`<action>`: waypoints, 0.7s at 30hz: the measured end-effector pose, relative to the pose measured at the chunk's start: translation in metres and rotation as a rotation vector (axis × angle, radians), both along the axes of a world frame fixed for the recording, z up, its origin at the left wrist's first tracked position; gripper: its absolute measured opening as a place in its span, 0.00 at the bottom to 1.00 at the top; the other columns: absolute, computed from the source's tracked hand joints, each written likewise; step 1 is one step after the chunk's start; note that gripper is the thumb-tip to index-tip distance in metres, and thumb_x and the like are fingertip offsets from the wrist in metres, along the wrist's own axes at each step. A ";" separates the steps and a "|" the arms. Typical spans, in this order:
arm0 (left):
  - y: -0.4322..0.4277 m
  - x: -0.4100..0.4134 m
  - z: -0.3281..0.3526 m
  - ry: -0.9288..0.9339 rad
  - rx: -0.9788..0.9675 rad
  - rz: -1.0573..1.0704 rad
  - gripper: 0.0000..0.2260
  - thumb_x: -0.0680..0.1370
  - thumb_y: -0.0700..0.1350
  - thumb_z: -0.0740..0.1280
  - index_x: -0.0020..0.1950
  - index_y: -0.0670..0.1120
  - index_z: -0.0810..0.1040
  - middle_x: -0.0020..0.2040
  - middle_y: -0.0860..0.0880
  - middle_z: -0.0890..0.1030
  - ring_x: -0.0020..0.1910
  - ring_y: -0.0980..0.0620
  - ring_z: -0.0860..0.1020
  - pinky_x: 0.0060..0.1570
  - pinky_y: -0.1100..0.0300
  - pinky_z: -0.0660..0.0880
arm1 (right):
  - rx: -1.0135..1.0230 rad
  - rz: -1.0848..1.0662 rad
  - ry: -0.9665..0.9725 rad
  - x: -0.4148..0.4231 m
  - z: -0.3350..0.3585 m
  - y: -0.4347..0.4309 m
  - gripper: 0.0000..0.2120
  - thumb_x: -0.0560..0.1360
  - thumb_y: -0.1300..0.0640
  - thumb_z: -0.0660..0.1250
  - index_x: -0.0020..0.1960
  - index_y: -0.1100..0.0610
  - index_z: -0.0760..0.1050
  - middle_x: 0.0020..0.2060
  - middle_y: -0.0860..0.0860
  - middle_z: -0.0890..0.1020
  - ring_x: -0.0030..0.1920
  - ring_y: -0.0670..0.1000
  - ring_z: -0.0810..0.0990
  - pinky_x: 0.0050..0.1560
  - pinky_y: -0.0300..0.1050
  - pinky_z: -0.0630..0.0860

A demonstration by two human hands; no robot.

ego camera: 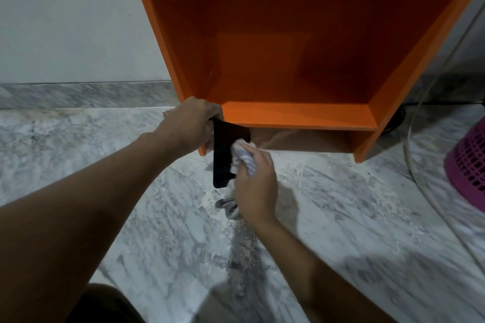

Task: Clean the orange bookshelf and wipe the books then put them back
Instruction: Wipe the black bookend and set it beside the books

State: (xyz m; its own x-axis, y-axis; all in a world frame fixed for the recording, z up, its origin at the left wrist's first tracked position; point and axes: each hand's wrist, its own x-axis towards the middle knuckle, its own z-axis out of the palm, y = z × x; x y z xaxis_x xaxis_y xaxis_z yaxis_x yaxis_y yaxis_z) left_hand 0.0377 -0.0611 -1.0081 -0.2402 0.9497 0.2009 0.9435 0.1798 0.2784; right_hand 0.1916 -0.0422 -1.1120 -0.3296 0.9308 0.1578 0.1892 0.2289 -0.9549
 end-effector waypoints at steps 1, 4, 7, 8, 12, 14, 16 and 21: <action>-0.002 -0.001 0.001 0.010 -0.001 0.001 0.11 0.76 0.31 0.63 0.48 0.42 0.83 0.37 0.47 0.81 0.29 0.59 0.72 0.29 0.62 0.64 | -0.133 -0.035 -0.032 0.004 -0.011 0.011 0.12 0.79 0.58 0.64 0.59 0.46 0.78 0.57 0.44 0.78 0.52 0.45 0.78 0.51 0.42 0.78; -0.009 0.000 0.002 0.001 0.000 -0.010 0.12 0.76 0.31 0.63 0.48 0.44 0.83 0.33 0.51 0.78 0.25 0.61 0.72 0.27 0.66 0.62 | -0.405 -0.154 -0.089 0.023 -0.027 0.046 0.10 0.80 0.57 0.61 0.52 0.45 0.78 0.51 0.50 0.83 0.48 0.53 0.81 0.48 0.47 0.78; -0.013 0.001 0.002 -0.015 -0.022 -0.031 0.12 0.78 0.31 0.62 0.49 0.44 0.83 0.36 0.47 0.80 0.29 0.59 0.74 0.31 0.60 0.72 | -0.496 -0.122 -0.018 0.035 -0.024 0.067 0.07 0.80 0.53 0.63 0.53 0.51 0.78 0.43 0.47 0.81 0.47 0.53 0.81 0.47 0.47 0.76; -0.012 0.001 0.001 -0.020 -0.015 -0.035 0.11 0.78 0.32 0.62 0.50 0.44 0.82 0.38 0.47 0.81 0.31 0.57 0.75 0.34 0.57 0.75 | -0.507 -0.030 -0.002 0.036 -0.020 0.070 0.09 0.79 0.49 0.64 0.55 0.52 0.78 0.45 0.46 0.81 0.49 0.50 0.81 0.50 0.47 0.77; -0.007 0.000 -0.005 -0.057 0.011 -0.071 0.11 0.78 0.32 0.63 0.50 0.44 0.82 0.37 0.48 0.81 0.32 0.55 0.77 0.31 0.58 0.73 | -0.583 0.338 0.049 0.031 -0.008 0.062 0.13 0.77 0.41 0.65 0.56 0.45 0.79 0.44 0.33 0.79 0.45 0.32 0.76 0.47 0.33 0.71; -0.006 0.001 -0.007 -0.091 0.009 -0.090 0.11 0.78 0.33 0.64 0.50 0.46 0.82 0.39 0.46 0.83 0.34 0.50 0.81 0.34 0.53 0.78 | -0.628 0.436 0.047 0.030 -0.007 0.056 0.17 0.76 0.40 0.66 0.59 0.47 0.78 0.47 0.34 0.80 0.47 0.32 0.76 0.48 0.31 0.71; -0.006 0.002 -0.007 -0.142 0.035 -0.063 0.10 0.79 0.34 0.64 0.50 0.45 0.83 0.41 0.45 0.84 0.36 0.48 0.83 0.37 0.49 0.80 | -0.710 0.473 0.130 0.030 -0.007 0.053 0.19 0.75 0.42 0.68 0.60 0.52 0.79 0.51 0.41 0.84 0.51 0.40 0.82 0.53 0.36 0.76; -0.010 0.005 -0.007 -0.318 0.163 0.227 0.09 0.78 0.49 0.69 0.55 0.47 0.79 0.54 0.48 0.81 0.48 0.49 0.80 0.48 0.52 0.79 | -0.706 0.464 0.311 0.029 -0.013 0.042 0.21 0.73 0.43 0.69 0.61 0.54 0.79 0.55 0.50 0.84 0.56 0.48 0.83 0.61 0.47 0.76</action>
